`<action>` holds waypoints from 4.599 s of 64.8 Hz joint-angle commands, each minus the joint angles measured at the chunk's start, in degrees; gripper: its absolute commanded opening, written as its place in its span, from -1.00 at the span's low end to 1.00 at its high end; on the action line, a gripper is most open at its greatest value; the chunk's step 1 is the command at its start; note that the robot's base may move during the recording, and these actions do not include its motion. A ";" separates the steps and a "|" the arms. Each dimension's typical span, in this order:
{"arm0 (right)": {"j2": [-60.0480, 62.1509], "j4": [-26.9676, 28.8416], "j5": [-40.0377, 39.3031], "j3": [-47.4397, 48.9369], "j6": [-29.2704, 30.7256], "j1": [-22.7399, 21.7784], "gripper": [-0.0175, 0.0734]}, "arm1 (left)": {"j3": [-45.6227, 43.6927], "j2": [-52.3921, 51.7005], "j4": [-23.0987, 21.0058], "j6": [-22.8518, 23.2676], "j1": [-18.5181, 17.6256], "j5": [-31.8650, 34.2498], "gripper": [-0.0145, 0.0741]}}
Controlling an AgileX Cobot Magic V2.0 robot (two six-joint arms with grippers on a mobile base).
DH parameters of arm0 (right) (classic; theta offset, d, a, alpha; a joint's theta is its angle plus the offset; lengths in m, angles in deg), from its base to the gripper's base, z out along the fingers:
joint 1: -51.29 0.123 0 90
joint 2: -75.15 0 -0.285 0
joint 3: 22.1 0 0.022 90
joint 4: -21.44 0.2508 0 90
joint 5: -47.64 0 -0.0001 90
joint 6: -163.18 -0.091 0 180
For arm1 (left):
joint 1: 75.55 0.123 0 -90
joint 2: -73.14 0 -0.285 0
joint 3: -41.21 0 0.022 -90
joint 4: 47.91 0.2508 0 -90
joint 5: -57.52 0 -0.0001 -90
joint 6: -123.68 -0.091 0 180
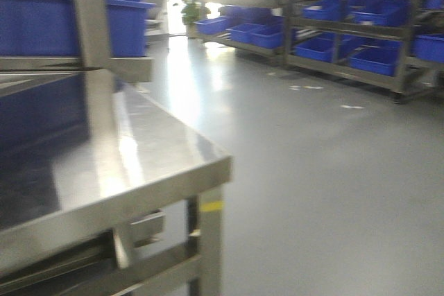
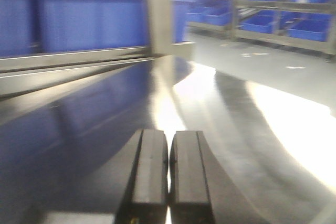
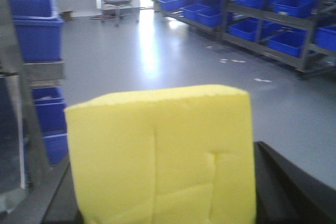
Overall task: Place yellow foam block on left shelf second layer
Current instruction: 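Drive the base to the shelf of blue bins holding the cube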
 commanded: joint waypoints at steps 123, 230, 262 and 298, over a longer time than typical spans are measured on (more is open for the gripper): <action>-0.90 -1.77 -4.44 1.52 0.40 -0.42 0.11 | 1.48 -0.76 -0.18 0.22 -0.03 4.94 -0.36; -0.90 -1.77 -4.43 1.52 0.40 -0.42 0.11 | 1.48 -0.76 -0.18 0.22 -0.03 4.94 -0.36; -0.90 -1.77 -4.43 1.52 0.40 -0.42 0.11 | 1.48 -0.76 -0.18 0.22 -0.03 4.94 -0.36; -0.90 -1.77 -4.36 1.52 0.40 -0.42 0.11 | 1.48 -0.76 -0.18 0.22 -0.03 4.94 -0.36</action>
